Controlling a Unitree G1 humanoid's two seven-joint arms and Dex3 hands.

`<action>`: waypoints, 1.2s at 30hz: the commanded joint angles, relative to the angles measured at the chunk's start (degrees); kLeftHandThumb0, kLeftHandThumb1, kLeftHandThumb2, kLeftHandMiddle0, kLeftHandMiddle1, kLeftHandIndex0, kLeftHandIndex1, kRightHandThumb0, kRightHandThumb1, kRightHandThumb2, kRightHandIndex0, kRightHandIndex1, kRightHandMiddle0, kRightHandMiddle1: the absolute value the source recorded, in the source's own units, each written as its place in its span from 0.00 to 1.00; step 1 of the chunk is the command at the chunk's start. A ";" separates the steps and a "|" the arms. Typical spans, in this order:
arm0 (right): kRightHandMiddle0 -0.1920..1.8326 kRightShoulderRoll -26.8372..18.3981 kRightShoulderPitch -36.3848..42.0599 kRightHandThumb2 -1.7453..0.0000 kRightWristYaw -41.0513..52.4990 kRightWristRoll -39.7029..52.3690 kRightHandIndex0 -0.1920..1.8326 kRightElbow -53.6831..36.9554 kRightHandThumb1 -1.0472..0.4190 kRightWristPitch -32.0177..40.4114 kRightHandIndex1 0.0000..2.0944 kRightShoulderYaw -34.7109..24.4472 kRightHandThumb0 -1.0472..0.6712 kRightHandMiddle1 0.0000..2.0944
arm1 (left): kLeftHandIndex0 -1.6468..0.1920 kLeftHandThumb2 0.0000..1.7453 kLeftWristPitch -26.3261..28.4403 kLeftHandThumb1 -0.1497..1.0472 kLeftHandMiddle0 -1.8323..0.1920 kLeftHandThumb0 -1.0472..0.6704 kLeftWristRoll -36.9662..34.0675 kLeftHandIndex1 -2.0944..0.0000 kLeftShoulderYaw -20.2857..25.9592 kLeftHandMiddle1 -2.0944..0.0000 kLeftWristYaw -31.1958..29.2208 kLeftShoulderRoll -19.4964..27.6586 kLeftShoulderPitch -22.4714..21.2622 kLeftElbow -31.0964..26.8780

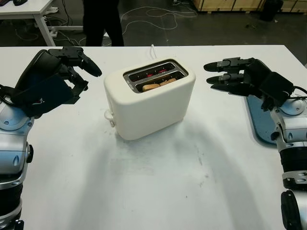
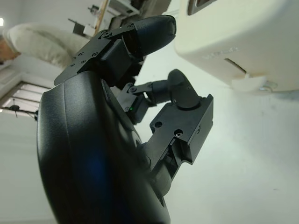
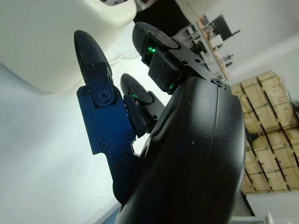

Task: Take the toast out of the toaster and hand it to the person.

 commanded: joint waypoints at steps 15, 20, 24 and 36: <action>0.49 0.46 -1.67 1.00 -0.46 -0.26 0.53 2.67 0.15 -3.13 0.00 0.27 0.28 0.00 | 0.51 0.56 -1.16 0.51 0.53 0.79 -0.13 0.48 -0.14 0.39 -0.14 0.07 -1.01 1.22; 0.49 0.60 -1.88 1.00 -0.33 -0.12 0.53 3.44 0.15 -3.71 0.00 0.18 0.29 0.00 | 0.51 0.56 -1.53 0.50 0.53 0.79 -0.07 0.48 -0.22 0.39 -0.14 0.13 -1.30 1.84; 0.49 0.57 -2.25 1.00 -0.40 -0.34 0.53 4.10 0.15 -4.03 0.00 0.30 0.28 0.00 | 0.51 0.56 -1.49 0.50 0.53 0.79 -0.25 0.48 -0.15 0.39 0.02 -0.20 -1.61 2.32; 0.49 0.64 -2.96 1.00 -0.63 -0.59 0.53 5.13 0.15 -4.13 0.00 0.52 0.29 0.00 | 0.50 0.56 -1.06 0.50 0.52 0.79 0.67 0.49 -0.85 0.40 -0.04 0.07 -2.37 2.77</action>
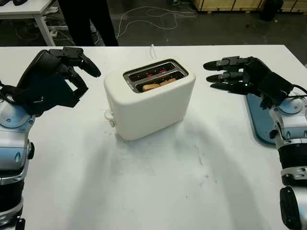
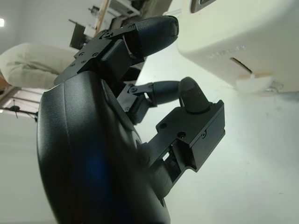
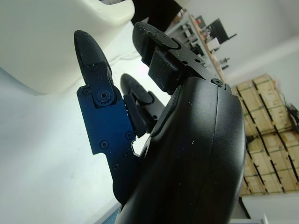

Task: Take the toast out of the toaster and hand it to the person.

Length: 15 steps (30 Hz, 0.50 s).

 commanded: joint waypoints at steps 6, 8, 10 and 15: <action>0.49 0.48 -1.88 1.00 -0.74 -0.57 0.54 2.73 0.15 -2.30 0.00 0.49 0.28 0.00 | 0.50 0.53 0.44 0.52 0.53 0.77 1.24 0.50 -0.98 0.41 0.22 0.39 -1.77 0.93; 0.49 0.64 -2.27 1.00 -0.76 -0.31 0.54 3.47 0.15 -2.33 0.00 0.47 0.28 0.00 | 0.50 0.52 0.33 0.52 0.52 0.79 1.34 0.51 -1.14 0.42 0.29 0.19 -2.08 1.34; 0.49 0.69 -2.58 1.00 -0.90 -0.42 0.54 4.09 0.15 -2.70 0.00 0.58 0.29 0.00 | 0.50 0.52 0.67 0.53 0.52 0.80 1.20 0.51 -1.25 0.42 0.26 0.02 -2.47 1.66; 0.49 1.08 -4.02 1.00 -1.09 -0.62 0.53 6.05 0.16 -2.44 0.00 0.90 0.29 0.00 | 0.50 0.52 -0.19 0.52 0.52 0.80 0.85 0.51 -1.36 0.42 0.33 -0.29 -3.46 3.73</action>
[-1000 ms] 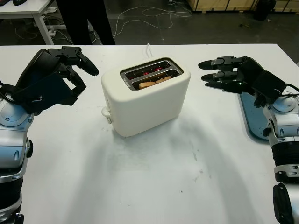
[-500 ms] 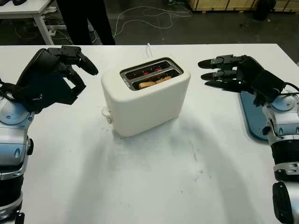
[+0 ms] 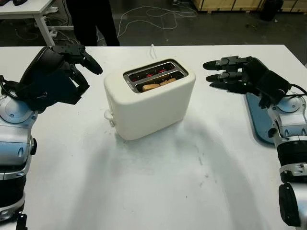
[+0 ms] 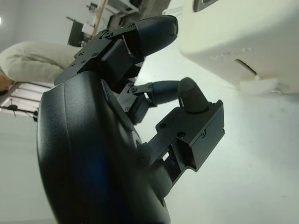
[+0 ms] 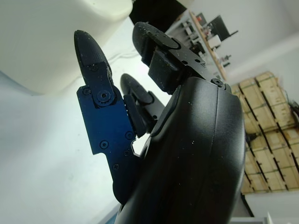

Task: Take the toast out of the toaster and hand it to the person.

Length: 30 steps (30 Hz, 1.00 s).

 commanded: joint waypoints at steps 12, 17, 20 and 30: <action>0.50 1.13 -5.41 1.00 -0.64 -1.13 0.54 8.21 0.17 -2.94 0.00 1.08 0.26 0.00 | 0.48 0.52 -1.97 0.50 0.51 0.80 1.73 0.53 -2.00 0.43 0.41 0.22 -3.40 5.39; 0.50 0.39 -3.81 1.00 -0.48 -1.41 0.54 5.54 0.17 -2.24 0.00 1.07 0.26 0.00 | 0.47 0.47 -0.16 0.53 0.50 0.79 2.42 0.56 -2.20 0.46 0.03 0.49 -2.54 2.86; 0.49 0.19 -2.71 1.00 -0.34 -1.15 0.54 3.94 0.17 -2.45 0.00 0.76 0.27 0.00 | 0.45 0.50 -1.13 0.50 0.48 0.79 1.64 0.57 -1.51 0.46 0.20 -0.10 -1.48 2.15; 0.49 0.76 -1.73 1.00 1.14 0.78 0.53 2.39 0.17 -0.30 0.00 -0.37 0.30 0.00 | 0.44 0.60 -3.26 0.41 0.48 0.76 0.52 0.55 -0.36 0.44 0.16 -0.70 0.15 2.34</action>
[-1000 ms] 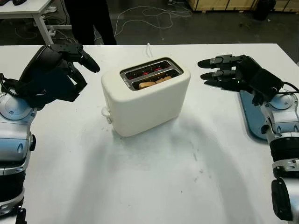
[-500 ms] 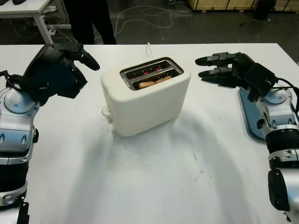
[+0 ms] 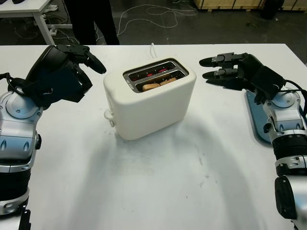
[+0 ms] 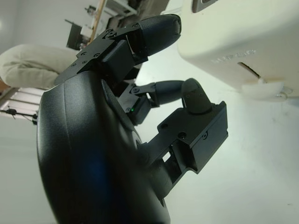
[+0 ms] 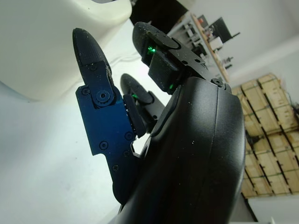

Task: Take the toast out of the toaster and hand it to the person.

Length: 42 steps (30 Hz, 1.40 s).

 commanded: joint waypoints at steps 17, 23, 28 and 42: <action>0.49 0.11 1.36 1.00 0.35 1.14 0.53 -2.14 0.16 1.95 0.00 -0.66 0.29 0.00 | 0.42 0.67 -3.00 0.35 0.47 0.74 -1.35 0.53 1.29 0.42 0.47 -0.61 1.43 0.65; 0.49 -0.11 1.16 1.00 0.36 0.72 0.54 -0.85 0.16 -0.63 0.00 -0.50 0.28 0.00 | 0.43 0.68 -3.32 0.33 0.47 0.73 -0.74 0.52 1.05 0.42 0.48 -0.30 1.26 0.79; 0.49 -0.07 1.32 1.00 0.47 1.11 0.54 -1.54 0.16 0.39 0.00 -0.68 0.29 0.00 | 0.44 0.67 -1.78 0.35 0.47 0.75 -0.75 0.53 1.03 0.42 0.25 -0.44 1.11 -0.11; 0.49 -0.05 1.56 1.00 0.28 1.10 0.54 -1.50 0.16 0.58 0.00 -0.96 0.28 0.00 | 0.44 0.70 -3.81 0.32 0.47 0.74 -1.26 0.50 1.43 0.40 0.61 -0.92 1.58 0.74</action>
